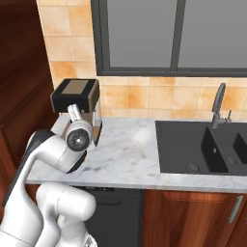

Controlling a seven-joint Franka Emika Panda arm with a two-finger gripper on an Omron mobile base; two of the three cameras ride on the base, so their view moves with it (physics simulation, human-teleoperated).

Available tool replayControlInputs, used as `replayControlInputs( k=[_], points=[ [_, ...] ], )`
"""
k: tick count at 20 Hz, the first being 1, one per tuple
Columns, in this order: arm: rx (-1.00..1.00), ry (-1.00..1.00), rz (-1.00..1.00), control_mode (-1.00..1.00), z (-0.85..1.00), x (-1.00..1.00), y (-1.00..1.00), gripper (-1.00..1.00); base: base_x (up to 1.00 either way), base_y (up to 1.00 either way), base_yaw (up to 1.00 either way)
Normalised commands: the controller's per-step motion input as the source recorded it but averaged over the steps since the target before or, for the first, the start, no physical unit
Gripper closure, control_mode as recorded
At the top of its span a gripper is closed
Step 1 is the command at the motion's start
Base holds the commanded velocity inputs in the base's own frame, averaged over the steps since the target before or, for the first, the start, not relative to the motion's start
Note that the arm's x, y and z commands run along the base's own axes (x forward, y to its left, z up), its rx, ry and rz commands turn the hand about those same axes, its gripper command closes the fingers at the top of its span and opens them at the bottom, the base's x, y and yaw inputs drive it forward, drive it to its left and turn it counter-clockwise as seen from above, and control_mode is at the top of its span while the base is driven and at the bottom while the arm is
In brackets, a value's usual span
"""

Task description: Move the cup from next to the sink to the open cabinet. Then, move the bowl with the avocado to the fridge to clear the area for faucet cleaning.

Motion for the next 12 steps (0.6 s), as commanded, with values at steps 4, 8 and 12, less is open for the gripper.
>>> replayControlInputs(
  k=[4, 8, 12],
  points=[
    [0.00, 0.27, 0.00, -1.00, -0.28, -0.02, -0.01, -1.00, 0.01, 0.00, 0.00],
    [0.01, 0.69, 0.01, -1.00, -0.79, -0.08, -0.02, -1.00, 0.00, 0.00, 0.00],
    [-0.12, 0.51, 0.20, -1.00, -0.85, -0.06, 0.01, -1.00, 0.00, 0.00, 0.00]
  ],
)
